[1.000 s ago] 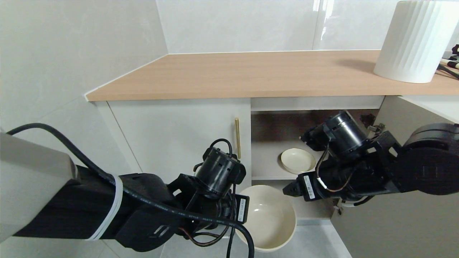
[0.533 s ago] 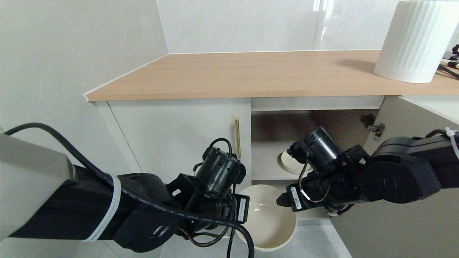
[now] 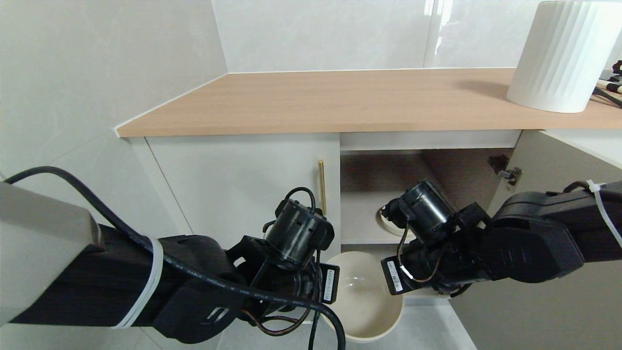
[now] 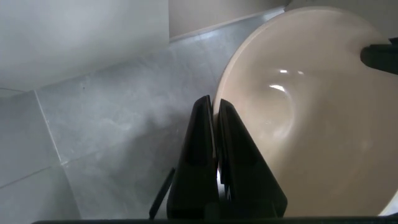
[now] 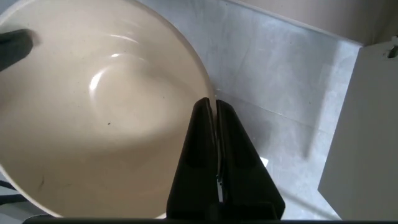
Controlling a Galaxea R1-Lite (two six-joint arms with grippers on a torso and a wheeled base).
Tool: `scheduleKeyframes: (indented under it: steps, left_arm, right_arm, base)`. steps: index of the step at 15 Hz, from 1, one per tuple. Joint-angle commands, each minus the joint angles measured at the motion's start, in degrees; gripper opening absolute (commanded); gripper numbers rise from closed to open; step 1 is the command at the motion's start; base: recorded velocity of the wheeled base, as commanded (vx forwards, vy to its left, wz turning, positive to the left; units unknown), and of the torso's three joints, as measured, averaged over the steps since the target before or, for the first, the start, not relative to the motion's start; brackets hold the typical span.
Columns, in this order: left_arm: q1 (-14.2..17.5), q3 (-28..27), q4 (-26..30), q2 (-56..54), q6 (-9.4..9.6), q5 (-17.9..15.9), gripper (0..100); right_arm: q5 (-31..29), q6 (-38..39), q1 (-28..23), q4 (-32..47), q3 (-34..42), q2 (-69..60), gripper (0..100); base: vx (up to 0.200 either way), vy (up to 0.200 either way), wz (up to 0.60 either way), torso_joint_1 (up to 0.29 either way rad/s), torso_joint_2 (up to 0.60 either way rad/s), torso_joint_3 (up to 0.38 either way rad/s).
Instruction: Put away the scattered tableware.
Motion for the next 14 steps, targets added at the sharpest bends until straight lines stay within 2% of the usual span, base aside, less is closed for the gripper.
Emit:
scheduleKeyframes:
  steps: [1,2,3,6,11,12,14]
  left_arm:
    - [0.0,0.1,0.0,-0.1,-0.03,0.1,0]
    - [0.0,0.1,0.0,-0.1,-0.03,0.3,0]
    - [0.0,0.1,0.0,-0.2,-0.03,0.6,100]
    - [0.1,0.1,0.0,-1.1,-0.03,1.4,100]
    - [0.2,0.1,0.0,-1.7,-0.03,1.5,100]
    - [0.2,0.1,0.0,-2.0,-0.03,1.5,100]
    - [0.2,0.1,0.0,-2.3,-0.03,1.5,100]
  right_arm:
    - [-0.1,0.0,0.0,0.1,-0.1,0.1,0]
    - [-0.1,0.1,0.0,0.1,-0.1,0.2,0]
    - [-0.2,0.5,0.0,0.1,-0.1,0.3,0]
    - [-0.9,4.5,-2.6,-5.0,-0.1,1.4,0]
    - [-1.6,9.6,-16.4,-18.4,-0.8,11.1,0]
    - [-4.6,13.6,-19.1,-21.5,-2.4,13.7,0]
    - [-7.2,15.2,-22.2,-23.3,-4.2,15.7,0]
  base:
    - [0.000,0.000,0.00,0.000,0.00,0.000]
    - [0.000,0.000,0.00,0.000,0.00,0.000]
    - [0.000,0.000,0.00,0.000,0.00,0.000]
    - [0.000,0.000,0.00,0.000,0.00,0.000]
    - [0.000,0.000,0.00,0.000,0.00,0.000]
    - [0.000,0.000,0.00,0.000,0.00,0.000]
    - [0.000,0.000,0.00,0.000,0.00,0.000]
